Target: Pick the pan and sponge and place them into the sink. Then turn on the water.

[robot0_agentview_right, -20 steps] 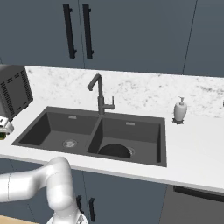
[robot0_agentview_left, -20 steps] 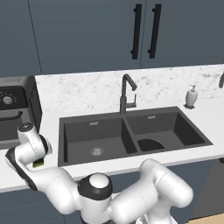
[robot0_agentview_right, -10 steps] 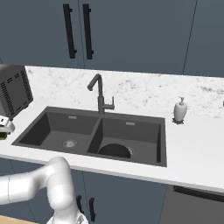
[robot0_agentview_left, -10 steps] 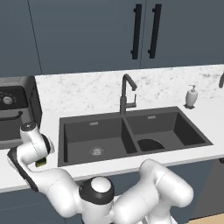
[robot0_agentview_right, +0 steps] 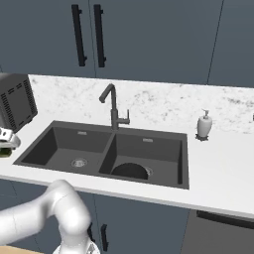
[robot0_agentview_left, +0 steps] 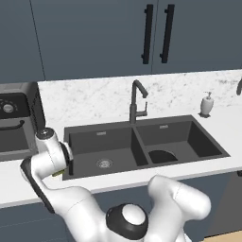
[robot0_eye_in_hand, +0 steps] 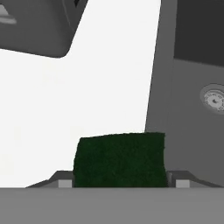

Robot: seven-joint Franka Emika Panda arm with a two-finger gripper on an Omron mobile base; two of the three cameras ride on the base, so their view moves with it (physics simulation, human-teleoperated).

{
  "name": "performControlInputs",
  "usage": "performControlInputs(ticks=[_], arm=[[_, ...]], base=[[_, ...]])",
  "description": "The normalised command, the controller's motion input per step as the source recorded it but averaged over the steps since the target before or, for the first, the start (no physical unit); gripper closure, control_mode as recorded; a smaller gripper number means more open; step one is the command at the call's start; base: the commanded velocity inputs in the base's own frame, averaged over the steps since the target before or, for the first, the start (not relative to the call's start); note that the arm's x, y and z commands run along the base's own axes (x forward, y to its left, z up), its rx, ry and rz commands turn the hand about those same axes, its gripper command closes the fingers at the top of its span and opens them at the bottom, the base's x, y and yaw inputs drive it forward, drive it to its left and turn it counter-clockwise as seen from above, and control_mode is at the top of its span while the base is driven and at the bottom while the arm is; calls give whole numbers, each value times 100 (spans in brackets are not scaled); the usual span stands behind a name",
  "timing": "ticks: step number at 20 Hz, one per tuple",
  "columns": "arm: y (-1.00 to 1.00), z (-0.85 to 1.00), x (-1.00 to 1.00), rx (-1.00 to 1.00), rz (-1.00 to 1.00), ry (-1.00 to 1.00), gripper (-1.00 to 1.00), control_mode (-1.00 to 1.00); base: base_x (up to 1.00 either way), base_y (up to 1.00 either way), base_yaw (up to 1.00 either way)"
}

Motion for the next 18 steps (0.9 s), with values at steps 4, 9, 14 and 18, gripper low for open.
performControlInputs(ticks=[4, 9, 14, 18], arm=[[-78, 81, -30, 0, 1, 0, 100, -100], [-95, 52, -17, 0, 0, 0, 100, -100], [-100, 22, -1, 0, 5, 0, 100, -100], [-100, 17, 0, 0, 9, -1, 100, -100]], base=[[0, 0, 0], [0, 0, 0], [0, 0, 0], [0, 0, 0]])
